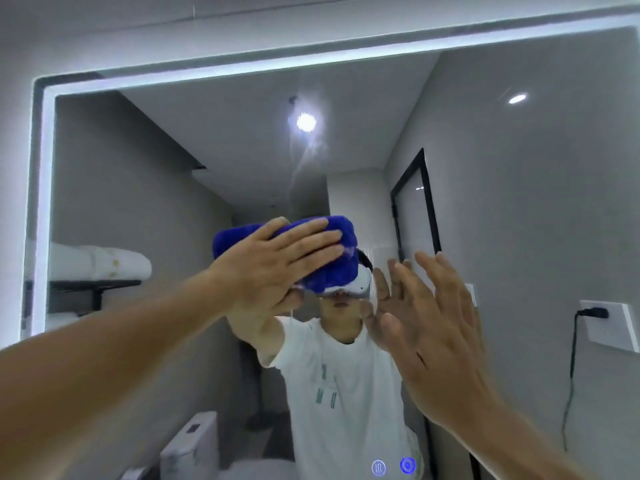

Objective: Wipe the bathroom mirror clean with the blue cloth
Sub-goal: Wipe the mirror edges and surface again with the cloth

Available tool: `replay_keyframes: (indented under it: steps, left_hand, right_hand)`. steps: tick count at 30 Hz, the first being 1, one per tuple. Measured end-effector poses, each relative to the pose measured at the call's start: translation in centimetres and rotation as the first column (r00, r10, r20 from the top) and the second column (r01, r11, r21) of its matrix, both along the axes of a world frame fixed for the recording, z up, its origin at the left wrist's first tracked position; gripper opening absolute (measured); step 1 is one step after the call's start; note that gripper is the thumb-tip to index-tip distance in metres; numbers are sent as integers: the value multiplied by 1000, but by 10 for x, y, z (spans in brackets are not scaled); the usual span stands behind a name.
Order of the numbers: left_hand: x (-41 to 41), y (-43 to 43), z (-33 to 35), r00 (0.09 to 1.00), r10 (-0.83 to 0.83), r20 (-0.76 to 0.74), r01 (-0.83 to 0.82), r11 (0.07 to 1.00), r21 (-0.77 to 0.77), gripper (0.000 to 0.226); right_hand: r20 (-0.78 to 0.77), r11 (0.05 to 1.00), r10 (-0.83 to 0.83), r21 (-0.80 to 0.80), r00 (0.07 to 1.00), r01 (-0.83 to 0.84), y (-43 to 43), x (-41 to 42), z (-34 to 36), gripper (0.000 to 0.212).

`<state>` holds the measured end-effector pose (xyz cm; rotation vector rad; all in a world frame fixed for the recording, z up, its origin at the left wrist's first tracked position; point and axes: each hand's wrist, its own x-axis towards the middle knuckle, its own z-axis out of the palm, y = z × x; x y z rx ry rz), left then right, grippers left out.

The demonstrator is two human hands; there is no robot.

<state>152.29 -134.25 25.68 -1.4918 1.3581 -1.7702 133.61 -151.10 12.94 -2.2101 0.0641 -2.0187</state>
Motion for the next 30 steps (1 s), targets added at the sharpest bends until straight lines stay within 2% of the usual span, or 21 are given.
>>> replay_keyframes:
  steps: [3,6,11,13,16,18,22,25,28,30]
  left_hand:
    - [-9,-1,56,990,-33,-140,-6,963,-268,72]
    - [-22,-13,89,931,-171,-323,-27,850,-527,70]
    - [-37,-41,60,867,-328,-375,-70,665,-743,69]
    - [-38,-50,20,883,-292,-368,-89,666,-741,70]
    - [-31,-50,-31,940,-139,-310,-48,849,-526,70]
    - [-21,-42,-22,967,-58,-247,-37,931,-363,69]
    - [-23,-37,42,975,38,-217,-84,975,-206,69]
    - [-34,-44,99,967,-26,-254,-60,943,-328,69]
    - [-41,-44,155,912,-173,-372,-42,861,-506,69]
    - [-42,-48,171,892,-210,-400,-59,824,-563,70]
  right_hand:
    - [12,1000,10,-2,1000,-10,-1,3,15,59]
    - [50,999,-6,-52,999,8,1,9,33,53]
    - [41,1000,-14,17,999,13,0,12,71,58]
    - [34,999,-3,51,999,2,-2,12,82,62]
    - [79,999,7,49,997,-11,-1,12,84,63]
    - [114,1000,15,13,993,-17,1,13,80,62]
    - [122,1000,14,-5,992,-14,-1,14,82,61]
    - [134,1000,9,-25,991,-5,-6,13,88,62]
    - [166,999,6,-46,986,2,-8,11,97,60]
    - [175,999,-1,-51,985,10,-13,9,100,59]
